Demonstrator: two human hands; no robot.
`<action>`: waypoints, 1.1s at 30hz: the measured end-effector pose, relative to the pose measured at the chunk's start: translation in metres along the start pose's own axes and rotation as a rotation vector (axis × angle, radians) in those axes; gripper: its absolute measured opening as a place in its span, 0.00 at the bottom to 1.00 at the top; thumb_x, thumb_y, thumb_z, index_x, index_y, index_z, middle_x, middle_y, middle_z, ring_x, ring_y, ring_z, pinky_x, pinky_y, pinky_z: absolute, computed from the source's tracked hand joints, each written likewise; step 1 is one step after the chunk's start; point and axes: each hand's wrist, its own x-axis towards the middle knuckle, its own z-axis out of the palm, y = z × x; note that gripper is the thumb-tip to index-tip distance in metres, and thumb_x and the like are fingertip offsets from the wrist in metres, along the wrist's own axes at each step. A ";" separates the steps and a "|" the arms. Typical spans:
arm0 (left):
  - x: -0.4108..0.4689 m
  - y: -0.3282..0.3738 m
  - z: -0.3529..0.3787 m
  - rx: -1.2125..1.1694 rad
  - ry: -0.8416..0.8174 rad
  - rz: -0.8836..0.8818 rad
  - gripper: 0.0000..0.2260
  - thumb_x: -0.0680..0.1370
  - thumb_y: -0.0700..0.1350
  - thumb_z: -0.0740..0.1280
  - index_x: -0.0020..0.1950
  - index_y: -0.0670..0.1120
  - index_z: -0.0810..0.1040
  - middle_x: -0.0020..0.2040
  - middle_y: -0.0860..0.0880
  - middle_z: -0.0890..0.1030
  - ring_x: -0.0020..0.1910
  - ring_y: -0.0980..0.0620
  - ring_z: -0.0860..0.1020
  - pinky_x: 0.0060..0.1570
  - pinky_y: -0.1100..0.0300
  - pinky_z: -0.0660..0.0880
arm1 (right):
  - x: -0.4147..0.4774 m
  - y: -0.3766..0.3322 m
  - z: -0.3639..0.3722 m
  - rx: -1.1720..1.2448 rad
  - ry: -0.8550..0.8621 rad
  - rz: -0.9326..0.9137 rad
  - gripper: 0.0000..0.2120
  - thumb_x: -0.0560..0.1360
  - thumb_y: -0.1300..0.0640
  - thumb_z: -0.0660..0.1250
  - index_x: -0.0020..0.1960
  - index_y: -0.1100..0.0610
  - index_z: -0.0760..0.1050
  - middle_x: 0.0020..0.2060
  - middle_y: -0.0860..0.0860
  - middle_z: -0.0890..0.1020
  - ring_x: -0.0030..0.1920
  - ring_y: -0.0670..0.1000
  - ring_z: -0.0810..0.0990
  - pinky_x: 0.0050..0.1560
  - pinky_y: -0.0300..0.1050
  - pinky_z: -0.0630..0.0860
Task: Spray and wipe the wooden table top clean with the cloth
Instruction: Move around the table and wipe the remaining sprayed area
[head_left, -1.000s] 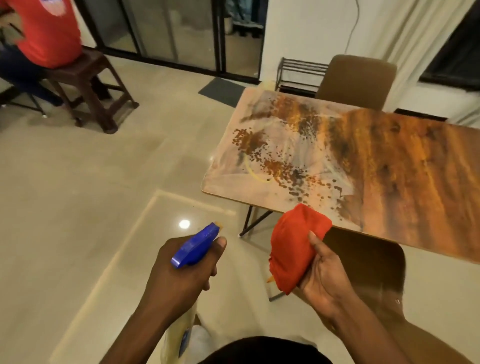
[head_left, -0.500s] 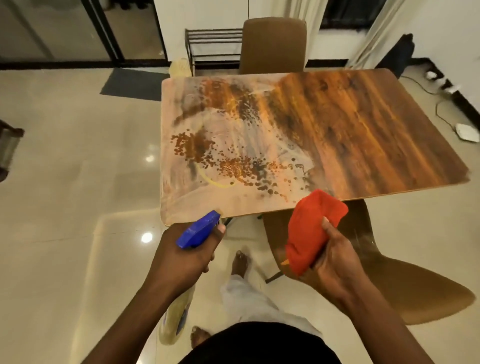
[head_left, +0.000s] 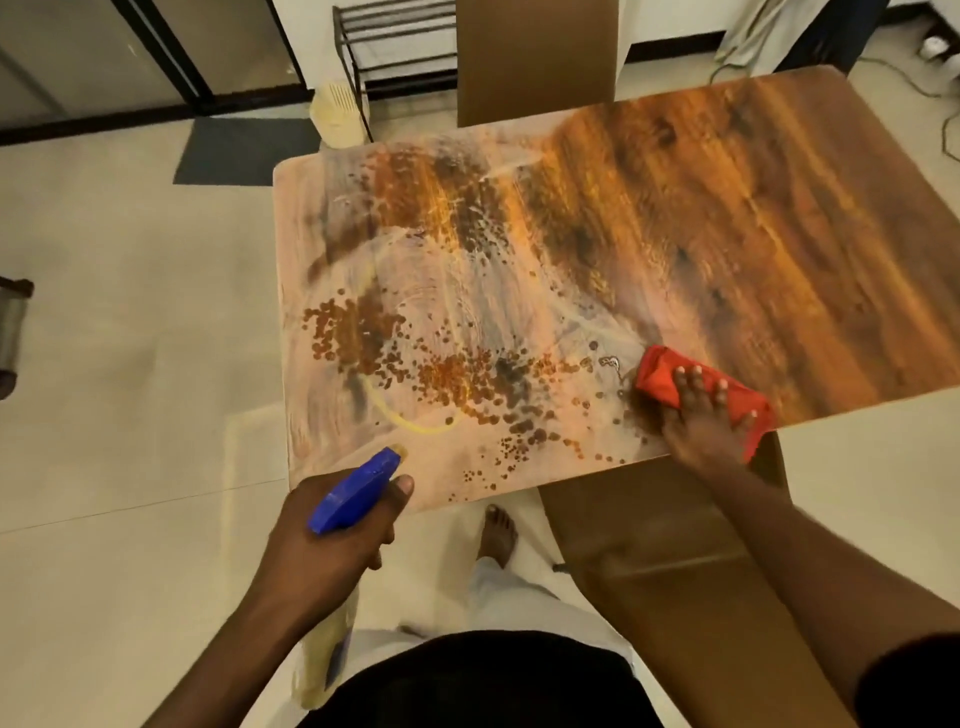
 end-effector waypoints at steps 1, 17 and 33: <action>0.006 0.005 -0.004 -0.010 0.000 -0.002 0.15 0.79 0.56 0.74 0.38 0.48 0.85 0.31 0.45 0.86 0.27 0.48 0.83 0.40 0.51 0.82 | 0.002 -0.011 0.015 -0.027 -0.007 -0.021 0.34 0.89 0.41 0.50 0.89 0.47 0.40 0.88 0.49 0.39 0.87 0.60 0.36 0.81 0.78 0.38; 0.074 0.035 0.009 0.051 -0.176 0.004 0.18 0.79 0.56 0.74 0.34 0.47 0.81 0.29 0.41 0.83 0.30 0.39 0.82 0.39 0.50 0.79 | -0.154 -0.172 0.184 -0.259 -0.269 -1.059 0.30 0.87 0.44 0.58 0.86 0.47 0.58 0.86 0.49 0.63 0.88 0.57 0.40 0.83 0.75 0.40; 0.088 0.053 0.024 0.027 -0.100 -0.024 0.23 0.79 0.57 0.73 0.35 0.39 0.80 0.30 0.39 0.83 0.32 0.36 0.83 0.45 0.41 0.82 | 0.072 0.035 -0.035 0.132 -0.105 0.320 0.30 0.90 0.39 0.44 0.88 0.41 0.36 0.87 0.46 0.34 0.86 0.57 0.31 0.82 0.73 0.35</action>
